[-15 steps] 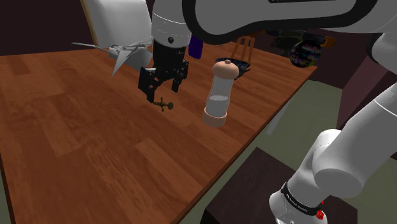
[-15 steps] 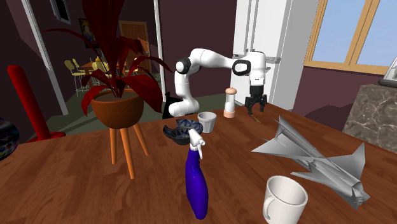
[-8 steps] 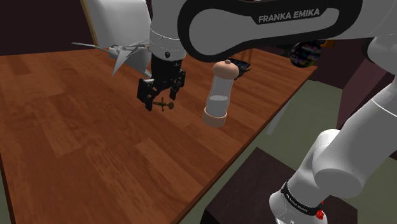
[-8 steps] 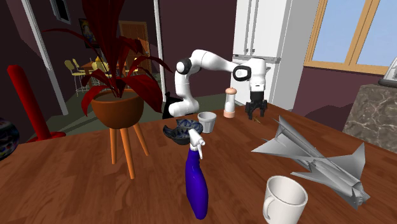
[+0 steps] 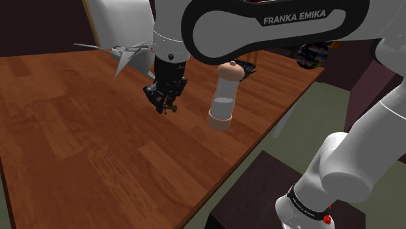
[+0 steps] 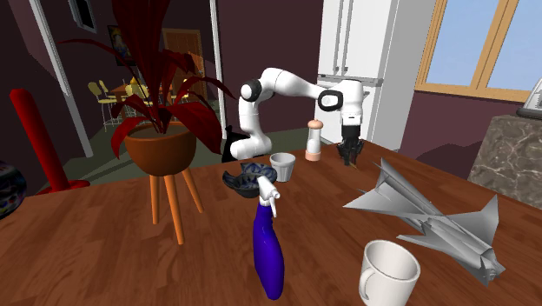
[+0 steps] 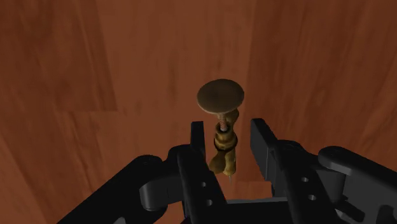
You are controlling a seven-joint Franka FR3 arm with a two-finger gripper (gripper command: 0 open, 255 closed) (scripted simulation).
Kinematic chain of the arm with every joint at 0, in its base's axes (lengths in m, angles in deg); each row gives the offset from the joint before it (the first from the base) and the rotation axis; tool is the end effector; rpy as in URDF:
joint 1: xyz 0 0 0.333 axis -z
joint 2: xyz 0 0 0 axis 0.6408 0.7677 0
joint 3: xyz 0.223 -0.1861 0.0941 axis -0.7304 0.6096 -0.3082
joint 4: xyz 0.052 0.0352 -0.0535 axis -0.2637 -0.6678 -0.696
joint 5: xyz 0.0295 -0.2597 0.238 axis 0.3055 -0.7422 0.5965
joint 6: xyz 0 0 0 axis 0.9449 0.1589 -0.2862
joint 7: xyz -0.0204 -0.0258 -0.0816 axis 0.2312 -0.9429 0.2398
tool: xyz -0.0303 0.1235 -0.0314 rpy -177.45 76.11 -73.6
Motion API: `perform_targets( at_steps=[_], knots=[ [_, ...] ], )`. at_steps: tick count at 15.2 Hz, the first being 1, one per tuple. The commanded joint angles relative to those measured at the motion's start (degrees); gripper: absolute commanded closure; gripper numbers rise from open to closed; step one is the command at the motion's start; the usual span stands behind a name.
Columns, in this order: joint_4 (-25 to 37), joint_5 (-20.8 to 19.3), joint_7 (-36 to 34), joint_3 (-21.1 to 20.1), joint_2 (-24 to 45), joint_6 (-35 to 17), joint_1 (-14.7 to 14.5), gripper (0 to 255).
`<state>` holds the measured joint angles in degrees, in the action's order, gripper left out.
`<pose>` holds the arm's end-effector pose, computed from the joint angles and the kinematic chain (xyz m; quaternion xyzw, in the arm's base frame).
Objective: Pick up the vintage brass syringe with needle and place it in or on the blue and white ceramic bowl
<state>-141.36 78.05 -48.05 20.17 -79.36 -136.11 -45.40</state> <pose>0.4248 0.2753 0.5248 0.9958 0.0270 0.0872 0.0094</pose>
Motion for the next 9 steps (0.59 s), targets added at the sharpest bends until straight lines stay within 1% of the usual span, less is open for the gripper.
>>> perform_targets(
  at_steps=[1,8,9],
  knots=[
    [0.00,0.00,0.00,0.00,0.00,0.00,0.00,255],
    [-0.01,0.00,0.00,0.00,0.00,-0.01,0.00,255],
    [0.72,0.03,0.08,0.02,-0.03,0.75,0.01,255]
  ],
)
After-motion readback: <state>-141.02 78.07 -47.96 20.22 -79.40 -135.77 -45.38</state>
